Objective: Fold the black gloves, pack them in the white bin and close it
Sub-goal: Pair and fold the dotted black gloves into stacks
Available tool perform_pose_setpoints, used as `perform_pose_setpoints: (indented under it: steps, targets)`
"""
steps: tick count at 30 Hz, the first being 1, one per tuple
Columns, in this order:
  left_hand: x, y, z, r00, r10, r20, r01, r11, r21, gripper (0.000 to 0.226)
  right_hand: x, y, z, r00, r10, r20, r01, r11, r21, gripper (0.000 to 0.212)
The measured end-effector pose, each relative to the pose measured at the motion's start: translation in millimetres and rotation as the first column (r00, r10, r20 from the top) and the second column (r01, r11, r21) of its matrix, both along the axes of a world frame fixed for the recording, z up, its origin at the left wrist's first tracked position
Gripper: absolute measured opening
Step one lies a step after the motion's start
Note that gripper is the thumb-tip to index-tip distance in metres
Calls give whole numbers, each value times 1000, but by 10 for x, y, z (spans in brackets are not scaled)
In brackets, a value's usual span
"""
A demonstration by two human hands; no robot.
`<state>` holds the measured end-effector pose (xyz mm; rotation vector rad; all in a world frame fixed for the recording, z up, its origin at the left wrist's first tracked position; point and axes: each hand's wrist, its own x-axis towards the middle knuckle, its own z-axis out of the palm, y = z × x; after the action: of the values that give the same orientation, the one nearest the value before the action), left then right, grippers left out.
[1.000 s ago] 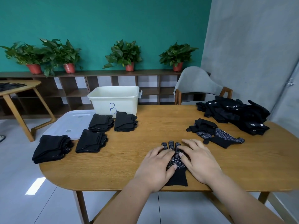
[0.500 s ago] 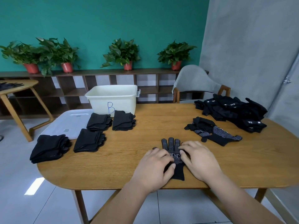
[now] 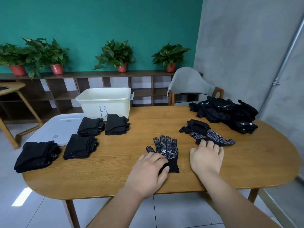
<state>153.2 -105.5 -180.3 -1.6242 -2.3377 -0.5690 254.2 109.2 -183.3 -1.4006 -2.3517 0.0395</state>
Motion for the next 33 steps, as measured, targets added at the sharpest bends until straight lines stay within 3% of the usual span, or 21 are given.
perform_pose_setpoints:
  steps: [3, 8, 15, 18, 21, 25, 33]
  targets:
    - [-17, 16, 2, 1000, 11, 21, -11, 999, -40, 54, 56, 2, -2, 1000, 2, -28, -1, 999, 49, 45]
    - [-3, 10, 12, 1000, 2, 10, -1, 1000, -31, 54, 94, 63, 8, 992, -94, -87, 91, 995, -35, 42]
    - [7, -6, 47, 999, 17, 32, -15, 999, -44, 54, 113, 80, 47, 979, -95, -179, 93, 995, -19, 50]
    - [-10, 6, 58, 999, 16, 50, -11, 994, -107, 56, 112, 88, 45, 932, 18, -362, -3, 999, 41, 34]
    - [-5, 4, 67, 998, 25, 53, -19, 993, -118, 57, 158, 15, 90, 821, 241, -518, -189, 970, 151, 25]
    - [5, 1, 75, 998, 57, 36, -55, 996, -71, 57, 232, -147, 266, 687, 407, -602, -381, 907, 179, 24]
    - [-60, -103, 105, 979, 158, 132, -180, 968, 177, 42, 211, -441, 1118, 564, 512, -648, -648, 761, 38, 32]
